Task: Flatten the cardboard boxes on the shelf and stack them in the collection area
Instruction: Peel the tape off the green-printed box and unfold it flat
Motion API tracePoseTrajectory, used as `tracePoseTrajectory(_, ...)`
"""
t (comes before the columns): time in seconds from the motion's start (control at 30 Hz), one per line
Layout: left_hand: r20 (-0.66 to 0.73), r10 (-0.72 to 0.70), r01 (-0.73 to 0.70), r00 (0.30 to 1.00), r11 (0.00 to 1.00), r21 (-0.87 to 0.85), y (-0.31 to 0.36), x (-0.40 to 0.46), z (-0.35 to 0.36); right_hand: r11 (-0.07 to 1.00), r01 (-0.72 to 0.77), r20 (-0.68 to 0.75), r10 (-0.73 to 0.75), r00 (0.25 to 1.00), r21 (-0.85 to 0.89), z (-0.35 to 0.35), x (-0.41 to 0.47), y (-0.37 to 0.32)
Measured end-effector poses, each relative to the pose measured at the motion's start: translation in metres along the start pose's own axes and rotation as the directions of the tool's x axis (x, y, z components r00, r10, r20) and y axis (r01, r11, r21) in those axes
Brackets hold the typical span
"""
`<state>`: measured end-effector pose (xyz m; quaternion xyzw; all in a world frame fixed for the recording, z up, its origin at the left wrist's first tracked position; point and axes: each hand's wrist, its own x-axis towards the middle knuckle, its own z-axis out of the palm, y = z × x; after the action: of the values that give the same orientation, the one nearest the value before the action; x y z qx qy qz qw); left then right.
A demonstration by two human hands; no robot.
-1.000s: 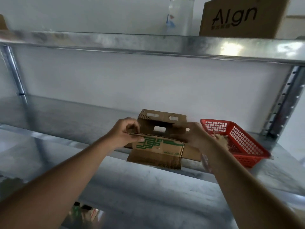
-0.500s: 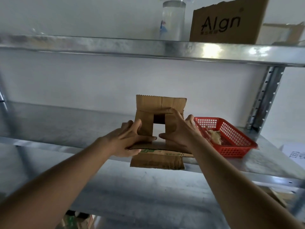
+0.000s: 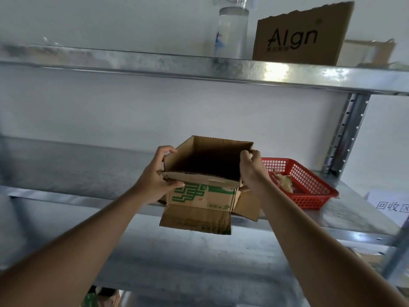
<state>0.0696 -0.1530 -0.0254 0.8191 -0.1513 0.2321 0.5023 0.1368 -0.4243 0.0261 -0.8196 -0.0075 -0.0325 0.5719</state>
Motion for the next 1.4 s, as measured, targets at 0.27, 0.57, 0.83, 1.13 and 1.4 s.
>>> tracePoseTrajectory(0.27, -0.304, -0.308, 0.246, 0.902, 0.943, -0.226, -0.019, 0.008, -0.001, 0.993, -0.084, -0.133, 0.095, 0.987, 0.086, 0.003, 0.011, 0.025)
tracePoseTrajectory(0.57, -0.240, -0.418, 0.319, 0.876, 0.876, -0.360, -0.025, 0.024, -0.020, 0.940, 0.133, -0.160, -0.190, 0.969, -0.313, 0.000, 0.015, 0.059)
tracePoseTrajectory(0.83, -0.378, -0.254, 0.280, 0.890, 0.960, 0.016, -0.022, 0.032, -0.011, 0.879, 0.226, -0.155, -0.315, 0.937, -0.420, -0.003, 0.020, 0.061)
tracePoseTrajectory(1.13, -0.059, -0.453, 0.398, 0.890, 0.704, 0.588, -0.031, 0.039, 0.001, 0.795, 0.032, -0.137, -0.144, 0.980, -0.605, -0.003, 0.038, 0.049)
tracePoseTrajectory(1.4, 0.044, -0.501, 0.280, 0.864, 0.552, 0.785, -0.059, 0.037, 0.021, 0.675, 0.020, -0.045, -0.078, 0.996, -0.737, 0.015, 0.043, 0.076)
